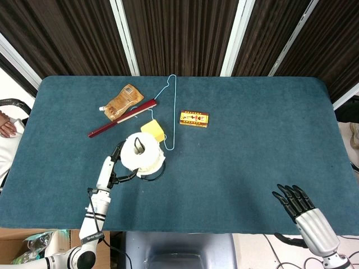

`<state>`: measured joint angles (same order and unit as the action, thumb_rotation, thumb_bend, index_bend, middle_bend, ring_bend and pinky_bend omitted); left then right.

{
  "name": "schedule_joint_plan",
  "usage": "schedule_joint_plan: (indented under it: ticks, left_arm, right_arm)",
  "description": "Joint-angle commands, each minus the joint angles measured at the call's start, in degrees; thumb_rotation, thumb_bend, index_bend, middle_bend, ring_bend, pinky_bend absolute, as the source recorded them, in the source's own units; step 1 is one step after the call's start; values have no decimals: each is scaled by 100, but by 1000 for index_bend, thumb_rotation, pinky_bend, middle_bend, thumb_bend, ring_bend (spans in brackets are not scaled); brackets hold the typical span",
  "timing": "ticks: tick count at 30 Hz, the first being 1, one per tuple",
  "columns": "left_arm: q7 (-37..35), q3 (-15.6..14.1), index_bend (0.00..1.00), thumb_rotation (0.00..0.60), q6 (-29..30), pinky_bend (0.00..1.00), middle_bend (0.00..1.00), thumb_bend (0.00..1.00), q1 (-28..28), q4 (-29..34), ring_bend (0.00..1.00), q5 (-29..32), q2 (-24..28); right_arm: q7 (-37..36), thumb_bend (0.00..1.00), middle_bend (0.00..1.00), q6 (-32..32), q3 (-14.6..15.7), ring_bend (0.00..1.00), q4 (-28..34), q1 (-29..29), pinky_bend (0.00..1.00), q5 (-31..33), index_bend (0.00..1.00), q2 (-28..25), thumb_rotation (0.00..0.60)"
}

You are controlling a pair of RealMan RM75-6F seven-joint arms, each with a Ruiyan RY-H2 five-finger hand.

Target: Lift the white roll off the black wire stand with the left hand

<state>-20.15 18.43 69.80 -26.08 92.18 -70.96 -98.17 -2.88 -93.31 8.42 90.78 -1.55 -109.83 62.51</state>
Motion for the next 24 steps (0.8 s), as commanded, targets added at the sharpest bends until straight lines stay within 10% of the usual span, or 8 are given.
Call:
schedule_joint_plan:
  ticks: [1, 15, 20, 24]
  left_arm:
    - [323, 311, 845, 600, 330, 612, 839, 740, 20, 669, 633, -148, 304]
    - [954, 1541, 846, 600, 733, 608, 843, 733, 214, 3135, 633, 505, 1945]
    - [673, 1869, 847, 600, 837, 607, 845, 724, 495, 3077, 633, 600, 2613]
    - [25, 1465, 849, 600, 542, 594, 849, 710, 882, 2405, 632, 542, 2969]
  right_arm:
    - [3, 61, 0, -1, 3, 0, -2, 2, 0, -5, 0, -4, 600]
    - [59, 61, 0, -14, 14, 0, -7, 23, 0, -47, 0, 5, 600]
    - [74, 60, 0, -14, 10, 0, -9, 32, 0, -36, 0, 10, 600]
    - [116, 61, 0, -10, 17, 0, 1, 39, 0, -54, 0, 21, 600]
